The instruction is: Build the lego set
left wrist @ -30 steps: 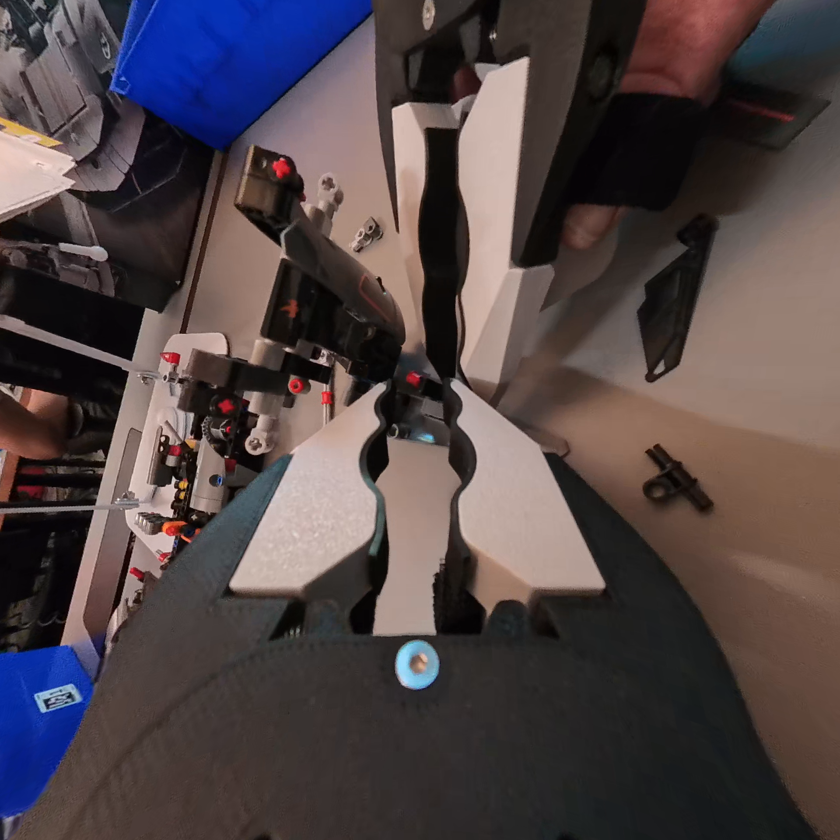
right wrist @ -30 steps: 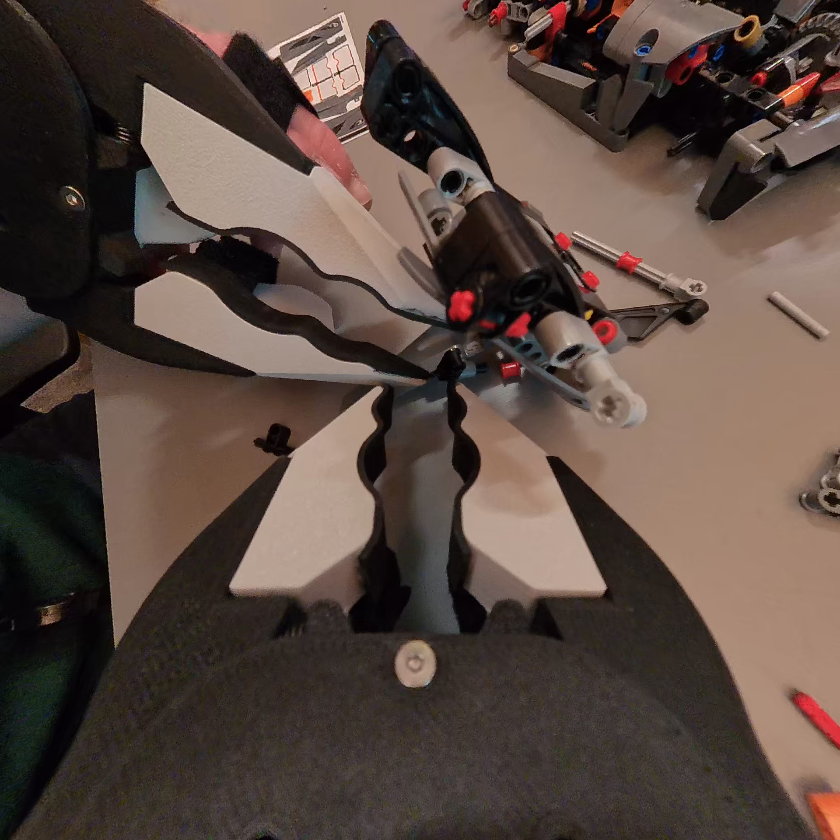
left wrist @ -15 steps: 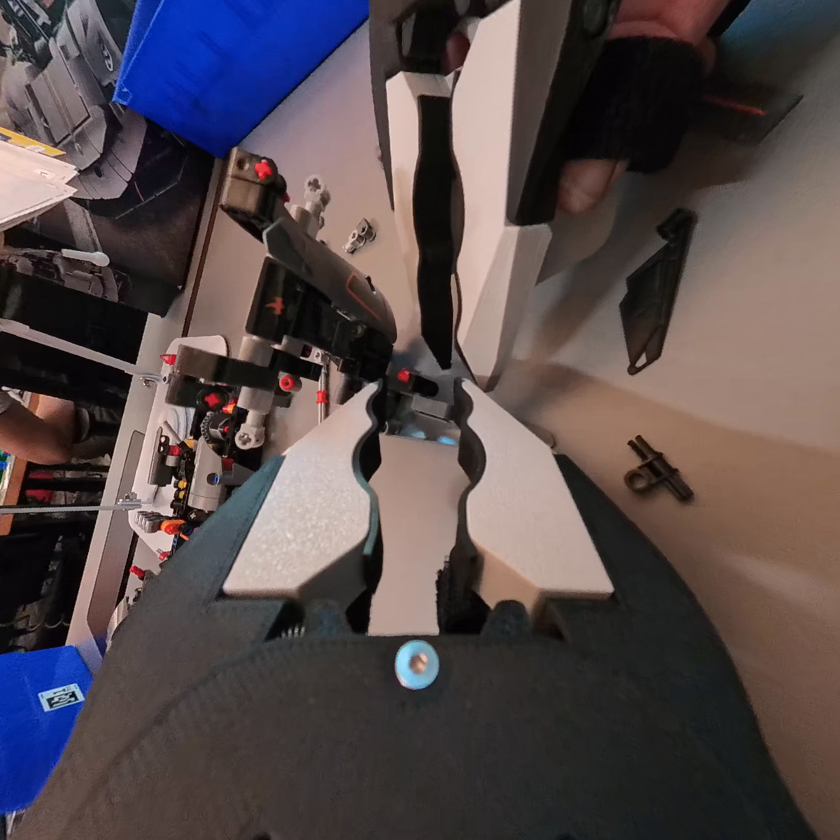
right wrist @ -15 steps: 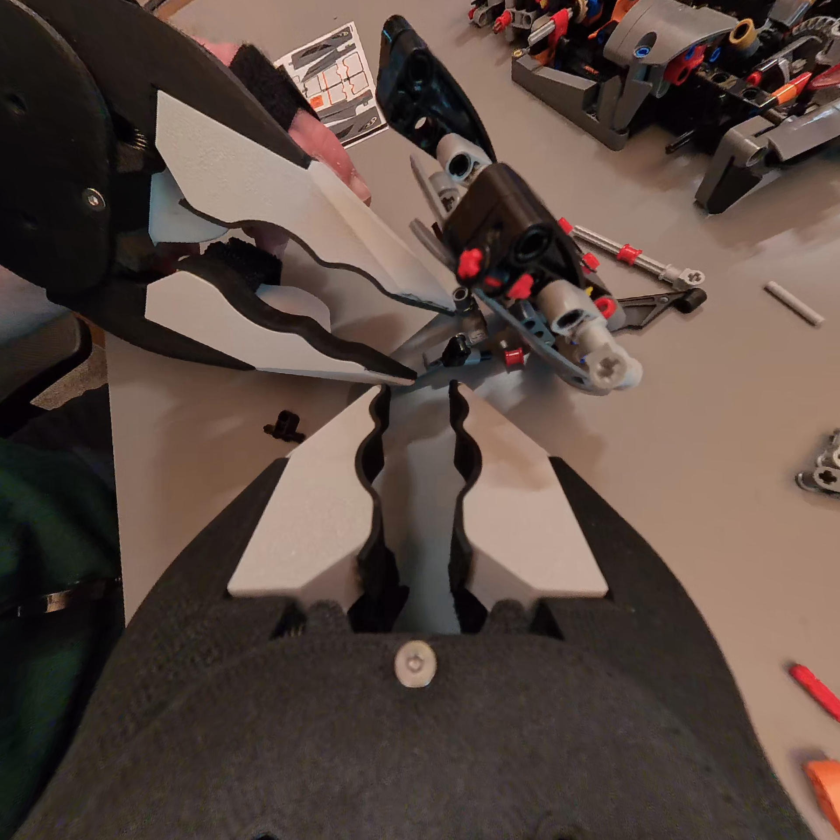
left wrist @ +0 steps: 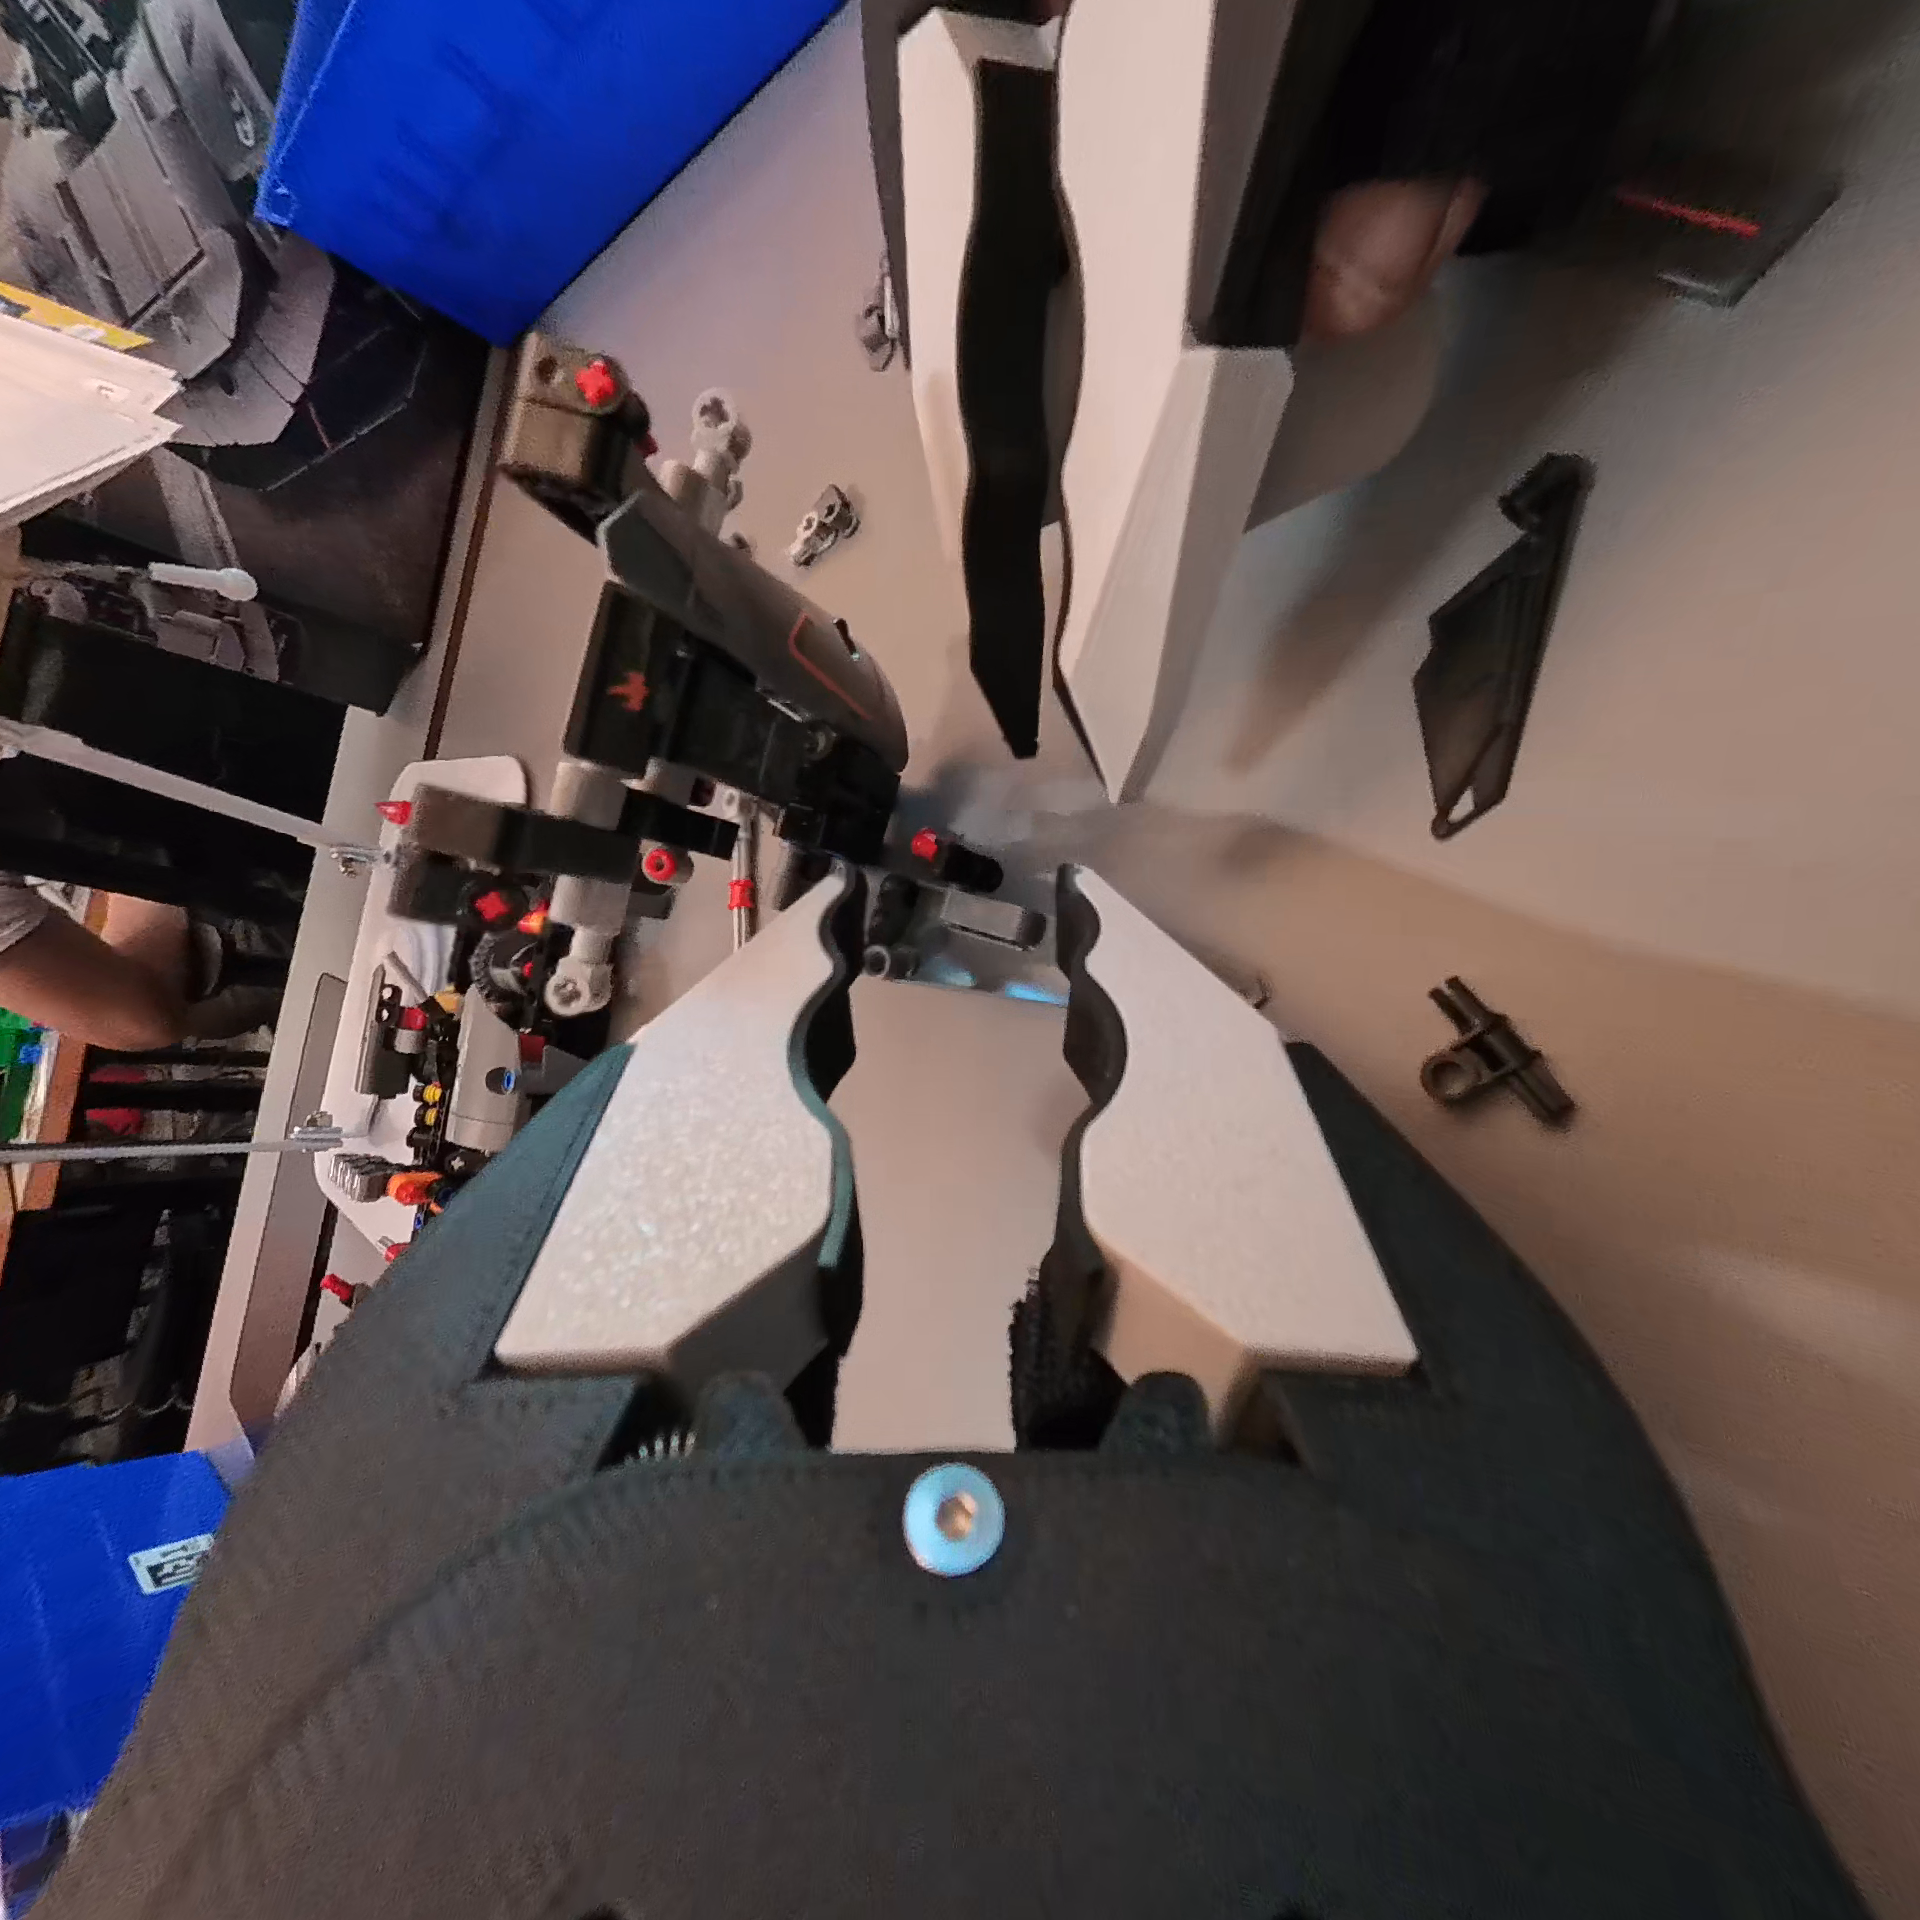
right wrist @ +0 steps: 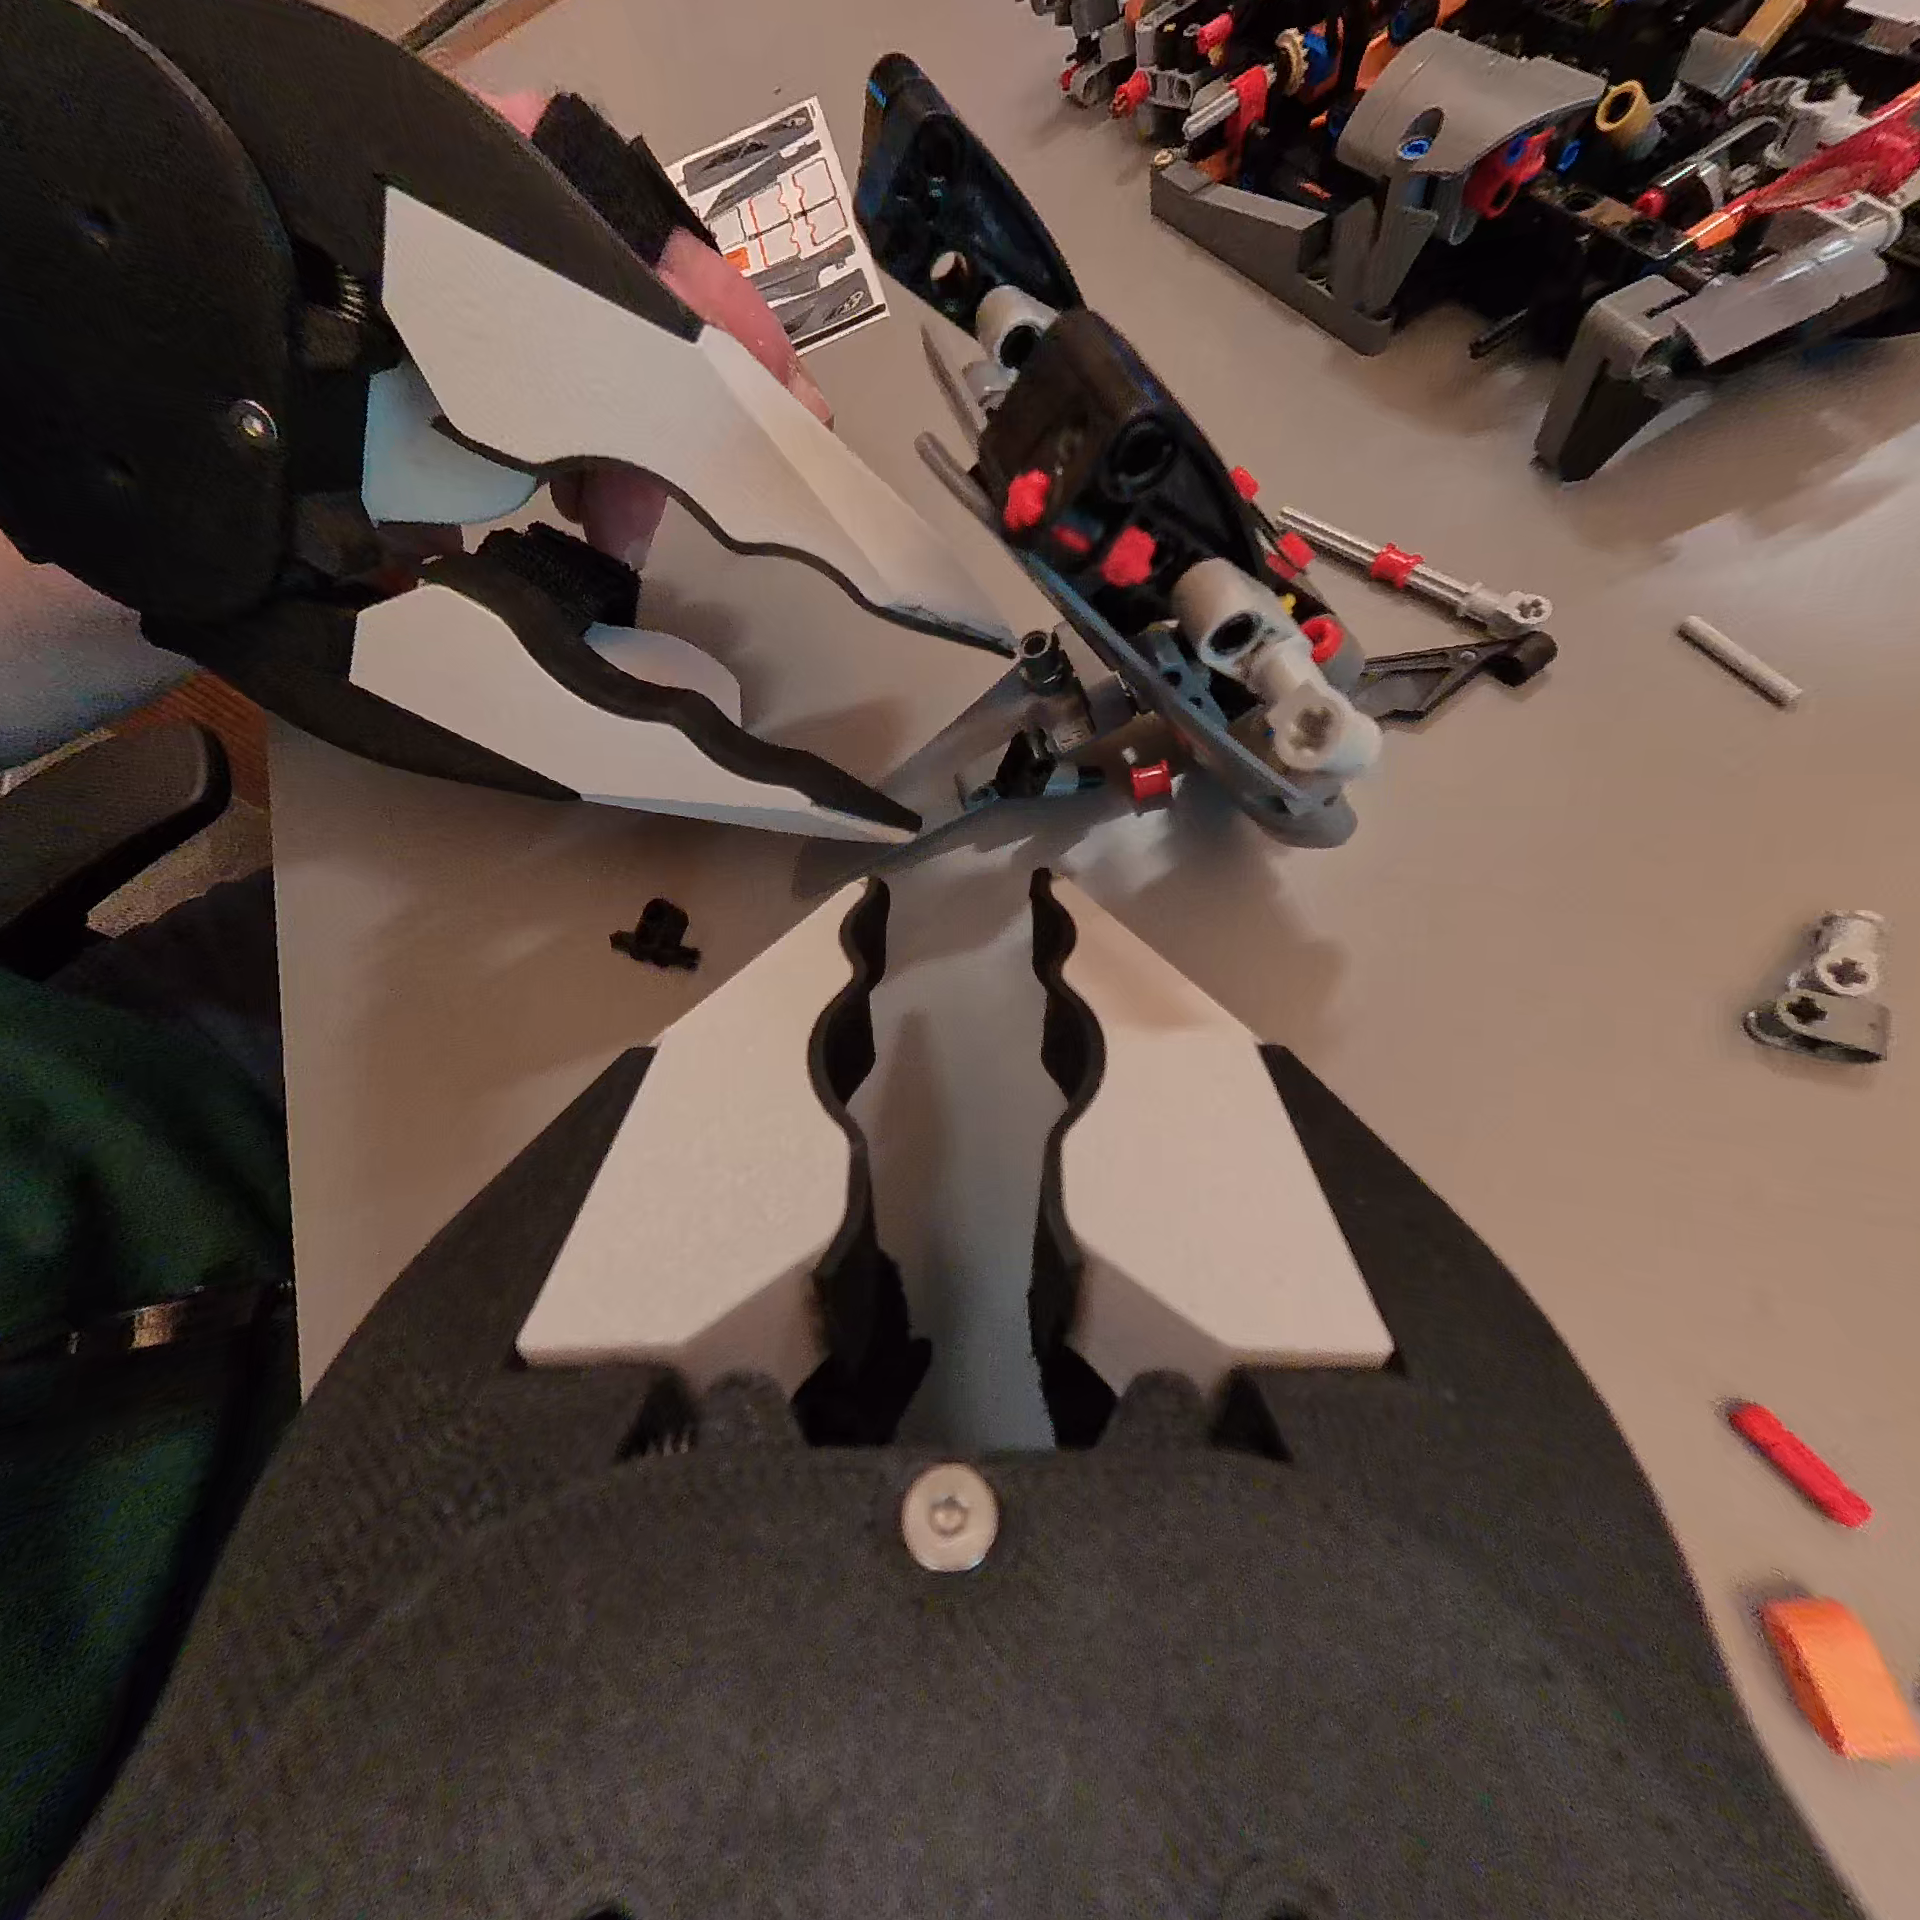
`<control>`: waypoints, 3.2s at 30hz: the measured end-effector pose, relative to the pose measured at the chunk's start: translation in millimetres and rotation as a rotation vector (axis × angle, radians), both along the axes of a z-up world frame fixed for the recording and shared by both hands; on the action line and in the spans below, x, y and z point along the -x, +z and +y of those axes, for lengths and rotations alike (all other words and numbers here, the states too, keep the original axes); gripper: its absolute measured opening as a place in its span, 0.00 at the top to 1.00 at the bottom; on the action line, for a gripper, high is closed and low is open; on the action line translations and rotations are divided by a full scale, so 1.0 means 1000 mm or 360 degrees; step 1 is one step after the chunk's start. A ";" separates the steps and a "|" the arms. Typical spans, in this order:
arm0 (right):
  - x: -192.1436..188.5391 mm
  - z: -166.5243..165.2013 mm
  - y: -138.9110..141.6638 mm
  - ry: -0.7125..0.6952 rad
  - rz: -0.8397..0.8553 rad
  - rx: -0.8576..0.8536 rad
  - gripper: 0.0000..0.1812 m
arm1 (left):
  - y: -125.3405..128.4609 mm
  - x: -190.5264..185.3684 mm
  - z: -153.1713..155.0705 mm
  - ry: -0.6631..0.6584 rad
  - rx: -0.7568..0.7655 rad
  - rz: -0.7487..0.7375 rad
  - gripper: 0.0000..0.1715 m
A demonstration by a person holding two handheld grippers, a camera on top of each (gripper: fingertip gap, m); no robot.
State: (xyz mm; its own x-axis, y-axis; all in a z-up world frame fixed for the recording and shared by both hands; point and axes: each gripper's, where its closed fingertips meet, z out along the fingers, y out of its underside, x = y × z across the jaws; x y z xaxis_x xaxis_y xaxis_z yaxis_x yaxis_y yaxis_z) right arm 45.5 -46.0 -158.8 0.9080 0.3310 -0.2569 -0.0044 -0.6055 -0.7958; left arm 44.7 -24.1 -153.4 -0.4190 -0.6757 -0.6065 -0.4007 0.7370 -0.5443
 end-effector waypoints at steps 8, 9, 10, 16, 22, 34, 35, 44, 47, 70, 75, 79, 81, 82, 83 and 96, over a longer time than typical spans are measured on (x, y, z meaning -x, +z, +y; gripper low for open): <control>-0.006 -0.002 0.007 -0.0017 0.0095 -0.0046 0.85 | 0.000 -0.002 0.003 0.0019 -0.0059 0.0015 0.81; -0.006 -0.003 0.008 -0.0016 0.0097 -0.0051 0.85 | 0.000 -0.002 0.002 0.0019 -0.0061 0.0014 0.81; -0.007 -0.004 0.009 -0.0015 0.0094 -0.0061 0.85 | 0.000 -0.001 0.002 0.0023 -0.0064 0.0016 0.80; -0.015 -0.029 0.018 -0.0014 0.0043 -0.0074 0.85 | 0.011 0.010 -0.003 0.0023 -0.0015 -0.0005 0.81; -0.018 -0.063 0.004 0.0073 -0.0019 0.0089 0.86 | 0.004 0.025 -0.044 -0.0118 0.0214 0.0201 0.83; -0.005 -0.088 -0.005 0.0129 -0.0041 0.0132 0.87 | -0.030 0.023 -0.081 -0.0098 0.0383 0.0543 0.95; -0.005 -0.089 -0.004 0.0130 -0.0040 0.0129 0.87 | -0.030 0.023 -0.081 -0.0096 0.0364 0.0535 0.96; 0.006 -0.088 -0.020 0.0151 -0.0135 0.0230 0.91 | -0.029 0.018 -0.086 -0.0097 0.0126 0.0381 1.00; 0.006 -0.082 -0.021 0.0143 -0.0172 0.0216 0.93 | -0.029 0.018 -0.089 -0.0126 0.0093 0.0325 1.00; 0.001 -0.068 0.000 0.0205 -0.0462 -0.0095 1.00 | -0.014 0.021 -0.074 0.0047 0.0585 0.0378 0.85; 0.000 -0.073 0.001 0.0214 -0.0452 -0.0101 1.00 | -0.021 0.023 -0.077 0.0114 0.0644 0.0514 0.84; 0.003 -0.075 -0.009 0.0247 -0.0372 -0.0010 0.91 | -0.028 0.025 -0.082 0.0155 0.0703 0.0601 0.89; 0.000 -0.073 -0.014 0.0239 -0.0377 0.0029 0.88 | -0.028 0.025 -0.082 0.0146 0.0663 0.0597 0.89; 0.001 -0.073 -0.016 0.0256 -0.0361 0.0050 0.85 | -0.028 0.025 -0.083 0.0144 0.0647 0.0599 0.90; 0.002 -0.074 -0.020 0.0277 -0.0337 0.0093 0.84 | -0.028 0.025 -0.083 0.0143 0.0634 0.0595 0.90; -0.004 -0.070 -0.018 0.0379 -0.0366 0.0038 0.98 | -0.027 0.021 -0.080 0.0185 0.0640 0.0551 0.84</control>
State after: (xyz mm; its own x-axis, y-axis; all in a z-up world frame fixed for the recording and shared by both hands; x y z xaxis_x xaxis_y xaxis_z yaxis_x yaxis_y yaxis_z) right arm 49.8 -115.9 -176.3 0.8409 0.5374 -0.0644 0.3179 -0.5867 -0.7448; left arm 23.3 -103.8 -180.9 -0.4573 -0.8797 -0.1302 -0.6731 0.4381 -0.5958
